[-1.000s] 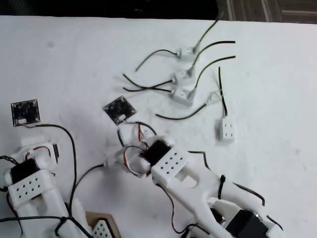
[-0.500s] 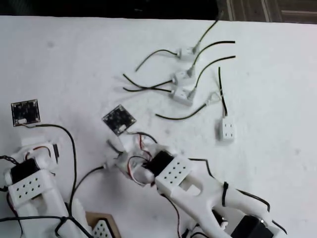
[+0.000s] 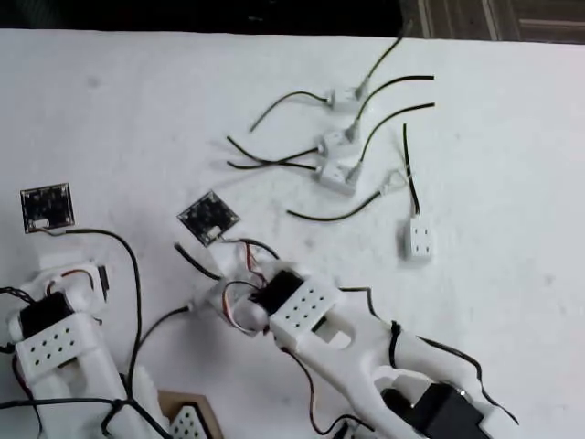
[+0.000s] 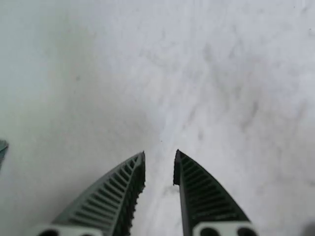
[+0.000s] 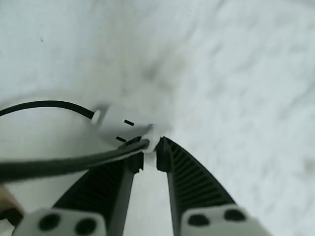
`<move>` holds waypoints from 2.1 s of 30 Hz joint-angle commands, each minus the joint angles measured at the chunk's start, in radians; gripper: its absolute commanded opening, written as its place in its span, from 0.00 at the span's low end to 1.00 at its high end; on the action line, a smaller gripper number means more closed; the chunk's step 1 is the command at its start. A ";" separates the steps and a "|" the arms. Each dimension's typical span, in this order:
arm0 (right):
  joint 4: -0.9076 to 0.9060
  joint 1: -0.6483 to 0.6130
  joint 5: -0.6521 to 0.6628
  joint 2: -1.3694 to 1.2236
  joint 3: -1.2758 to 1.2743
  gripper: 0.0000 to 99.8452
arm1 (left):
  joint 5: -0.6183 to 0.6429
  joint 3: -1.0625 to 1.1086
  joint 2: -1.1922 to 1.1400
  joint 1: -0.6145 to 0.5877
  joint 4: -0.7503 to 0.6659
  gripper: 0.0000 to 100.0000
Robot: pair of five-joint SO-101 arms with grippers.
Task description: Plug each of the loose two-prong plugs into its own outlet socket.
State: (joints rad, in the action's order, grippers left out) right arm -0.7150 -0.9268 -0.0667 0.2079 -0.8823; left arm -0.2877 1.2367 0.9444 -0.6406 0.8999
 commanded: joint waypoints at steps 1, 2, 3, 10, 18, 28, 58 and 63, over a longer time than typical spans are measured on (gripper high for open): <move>-0.044 -0.015 0.002 -0.073 -0.011 0.02 | 0.002 -0.008 0.013 -0.002 -0.015 0.11; -0.044 -0.015 0.002 -0.074 -0.011 0.02 | 0.002 -0.008 0.013 -0.002 -0.015 0.11; -0.045 -0.015 0.003 -0.074 -0.011 0.02 | 0.002 -0.008 0.013 -0.002 -0.015 0.11; -0.093 -0.015 0.003 -0.079 -0.008 0.02 | 0.002 -0.008 0.013 -0.002 -0.015 0.11; -0.051 0.050 0.002 0.005 0.048 0.02 | 0.002 -0.008 0.013 -0.002 -0.015 0.11; -0.140 0.062 0.034 0.236 0.069 0.03 | 0.002 -0.008 0.013 -0.001 -0.015 0.12; 0.128 0.177 0.077 0.159 0.080 0.02 | 0.002 -0.008 0.013 -0.001 -0.015 0.12; 0.309 0.348 0.150 0.203 0.081 0.02 | 0.002 -0.008 0.013 -0.001 -0.015 0.12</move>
State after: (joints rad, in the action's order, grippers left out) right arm -0.5094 -0.6736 0.0453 0.3583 -0.8516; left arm -0.2877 1.2367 0.9444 -0.6406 0.8999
